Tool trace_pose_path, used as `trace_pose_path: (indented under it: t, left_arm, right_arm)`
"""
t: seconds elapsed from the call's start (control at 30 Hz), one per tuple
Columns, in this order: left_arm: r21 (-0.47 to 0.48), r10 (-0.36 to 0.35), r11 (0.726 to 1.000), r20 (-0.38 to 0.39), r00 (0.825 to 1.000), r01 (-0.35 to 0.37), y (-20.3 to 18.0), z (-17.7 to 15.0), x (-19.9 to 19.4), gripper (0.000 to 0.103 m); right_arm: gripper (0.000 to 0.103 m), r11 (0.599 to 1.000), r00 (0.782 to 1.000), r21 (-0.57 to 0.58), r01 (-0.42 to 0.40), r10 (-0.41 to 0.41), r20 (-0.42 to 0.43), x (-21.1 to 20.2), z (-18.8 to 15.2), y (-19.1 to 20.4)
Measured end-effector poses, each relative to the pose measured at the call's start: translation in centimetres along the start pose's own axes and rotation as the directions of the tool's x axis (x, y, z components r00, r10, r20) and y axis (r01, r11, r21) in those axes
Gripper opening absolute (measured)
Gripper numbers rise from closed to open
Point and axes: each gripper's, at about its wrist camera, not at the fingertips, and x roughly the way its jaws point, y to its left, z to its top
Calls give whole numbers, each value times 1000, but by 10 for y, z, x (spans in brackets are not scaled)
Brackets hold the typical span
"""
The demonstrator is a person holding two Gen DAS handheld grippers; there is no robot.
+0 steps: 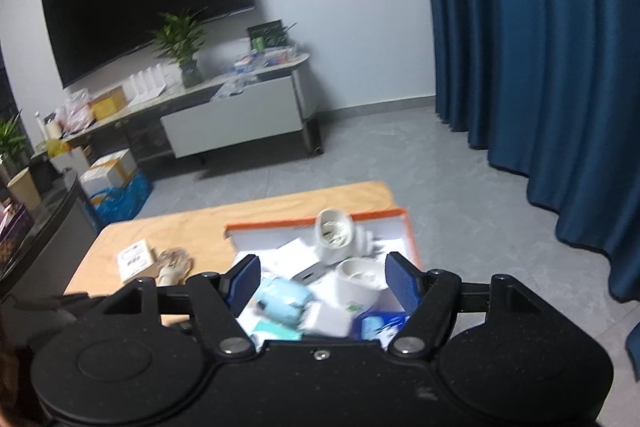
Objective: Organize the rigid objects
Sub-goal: 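Lower the adapter and black charger into the box and open both grippers, then move both grippers back over the white package and glass bottle on the table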
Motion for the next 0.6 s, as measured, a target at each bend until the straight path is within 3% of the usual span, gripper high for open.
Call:
trace_pose_path:
  t: [0.37, 0.6]
  left_arm:
    - [-85, 129, 988, 9, 992, -128, 62, -3, -23, 87]
    - [-132, 169, 977, 10, 986, -166, 91, -4, -31, 88]
  right_arm:
    - [83, 993, 994, -66, -98, 94, -56, 17, -9, 60]
    - [83, 984, 987, -100, -145, 136, -88, 32, -13, 94]
